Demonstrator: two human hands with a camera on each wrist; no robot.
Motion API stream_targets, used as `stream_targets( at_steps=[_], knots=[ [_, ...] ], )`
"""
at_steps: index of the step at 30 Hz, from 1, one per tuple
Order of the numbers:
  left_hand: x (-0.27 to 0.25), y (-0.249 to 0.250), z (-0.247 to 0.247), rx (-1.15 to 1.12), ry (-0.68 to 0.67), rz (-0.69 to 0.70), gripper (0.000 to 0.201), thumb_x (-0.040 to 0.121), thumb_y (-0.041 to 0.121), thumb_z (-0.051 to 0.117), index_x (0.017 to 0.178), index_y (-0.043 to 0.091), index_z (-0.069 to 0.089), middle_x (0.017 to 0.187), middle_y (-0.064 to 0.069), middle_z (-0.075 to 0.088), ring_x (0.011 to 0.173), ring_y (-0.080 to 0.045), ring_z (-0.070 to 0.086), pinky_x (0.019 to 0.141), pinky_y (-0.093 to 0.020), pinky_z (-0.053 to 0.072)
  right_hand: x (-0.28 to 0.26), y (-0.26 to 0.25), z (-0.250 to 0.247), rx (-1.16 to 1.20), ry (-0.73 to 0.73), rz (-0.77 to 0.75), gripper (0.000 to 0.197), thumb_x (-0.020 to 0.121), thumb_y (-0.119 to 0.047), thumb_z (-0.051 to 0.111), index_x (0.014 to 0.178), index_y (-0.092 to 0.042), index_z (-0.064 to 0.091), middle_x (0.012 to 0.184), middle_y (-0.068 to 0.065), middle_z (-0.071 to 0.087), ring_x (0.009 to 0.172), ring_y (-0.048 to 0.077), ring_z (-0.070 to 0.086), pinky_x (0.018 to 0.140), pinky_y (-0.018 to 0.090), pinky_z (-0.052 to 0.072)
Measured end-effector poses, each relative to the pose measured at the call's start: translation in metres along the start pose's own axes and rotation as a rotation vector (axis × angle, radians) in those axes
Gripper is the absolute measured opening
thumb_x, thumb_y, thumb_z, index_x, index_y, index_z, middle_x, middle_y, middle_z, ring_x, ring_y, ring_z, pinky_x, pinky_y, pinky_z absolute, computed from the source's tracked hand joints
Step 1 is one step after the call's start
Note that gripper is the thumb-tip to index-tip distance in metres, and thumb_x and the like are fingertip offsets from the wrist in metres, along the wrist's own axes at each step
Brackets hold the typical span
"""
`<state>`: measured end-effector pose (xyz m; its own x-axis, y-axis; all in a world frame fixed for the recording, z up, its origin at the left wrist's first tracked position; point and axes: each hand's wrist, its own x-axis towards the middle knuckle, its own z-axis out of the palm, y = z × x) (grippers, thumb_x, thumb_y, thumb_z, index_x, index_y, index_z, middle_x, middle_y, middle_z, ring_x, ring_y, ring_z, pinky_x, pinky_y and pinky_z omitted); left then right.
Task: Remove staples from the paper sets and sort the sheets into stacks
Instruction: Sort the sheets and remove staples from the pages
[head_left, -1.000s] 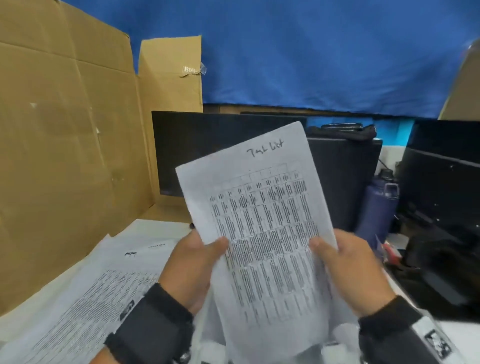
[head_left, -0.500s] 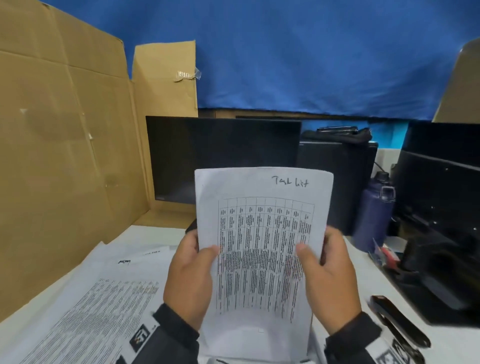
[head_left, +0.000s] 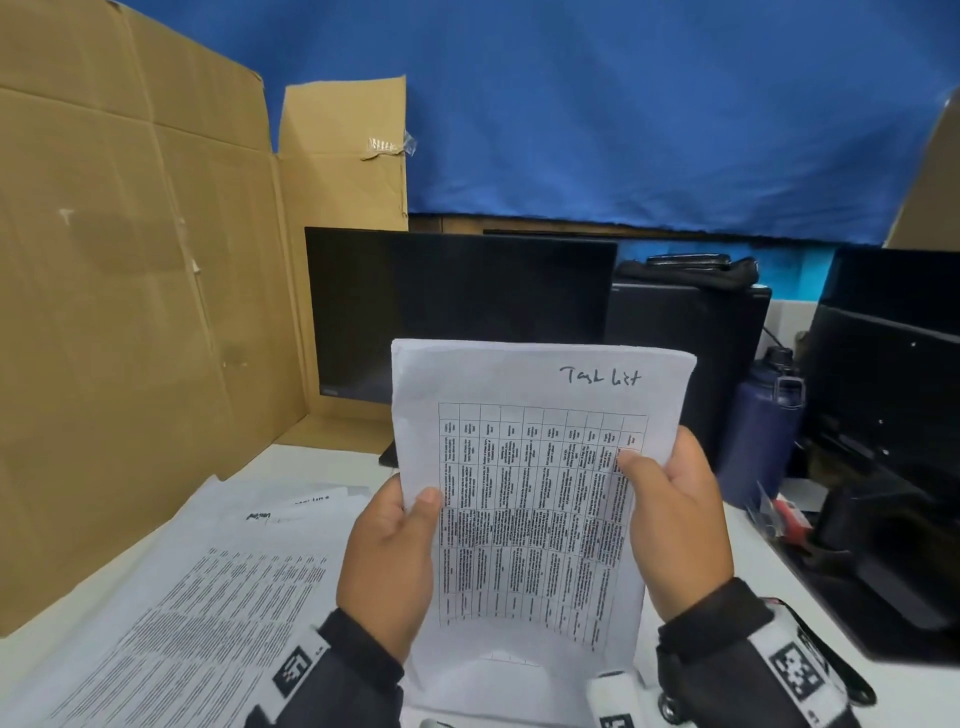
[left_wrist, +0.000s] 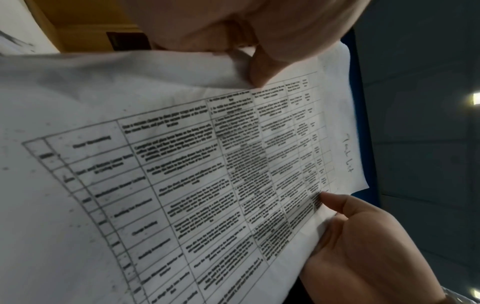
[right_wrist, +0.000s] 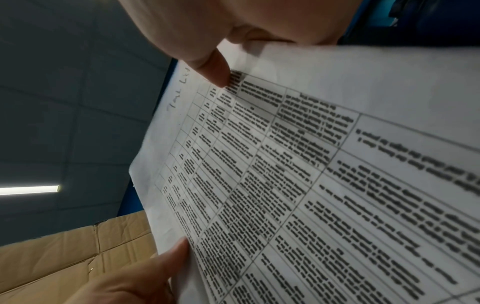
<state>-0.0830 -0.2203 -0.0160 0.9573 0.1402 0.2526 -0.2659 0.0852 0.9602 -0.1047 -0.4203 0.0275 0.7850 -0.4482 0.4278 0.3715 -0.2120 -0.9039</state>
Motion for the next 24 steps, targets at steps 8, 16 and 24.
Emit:
stream_targets(
  at_steps=[8,16,24],
  knots=[
    [0.001,-0.004,-0.001,0.007,0.029,0.016,0.031,0.107,0.017,0.051,0.105,0.036,0.076,0.108,0.008,0.080,0.108,-0.016,0.073,0.104,-0.052,0.051,-0.003,-0.007,0.002,-0.062,0.065,-0.023,0.022,0.092,-0.008,0.060,0.105,-0.025,0.056,0.100,-0.012,0.069,0.099,0.014,0.067,0.082,0.040,0.056],
    [-0.005,-0.005,0.004,0.065,0.035,0.099,0.023,0.105,0.026,0.053,0.105,0.030,0.075,0.097,0.005,0.080,0.094,-0.018,0.074,0.089,-0.044,0.057,-0.026,-0.091,0.032,-0.788,0.137,-0.887,0.039,0.076,-0.025,0.068,0.115,-0.024,0.068,0.135,0.004,0.056,0.145,0.033,0.033,0.114,0.059,0.020],
    [-0.012,0.000,-0.001,0.095,0.003,0.062,0.025,0.105,0.021,0.053,0.089,0.017,0.071,0.078,-0.013,0.070,0.057,-0.006,0.056,0.051,-0.013,0.043,-0.005,-0.124,0.076,-0.957,-0.340,-0.771,0.016,0.089,-0.032,0.067,0.098,-0.035,0.054,0.081,-0.012,0.061,0.097,0.014,0.060,0.120,0.054,0.012]
  ],
)
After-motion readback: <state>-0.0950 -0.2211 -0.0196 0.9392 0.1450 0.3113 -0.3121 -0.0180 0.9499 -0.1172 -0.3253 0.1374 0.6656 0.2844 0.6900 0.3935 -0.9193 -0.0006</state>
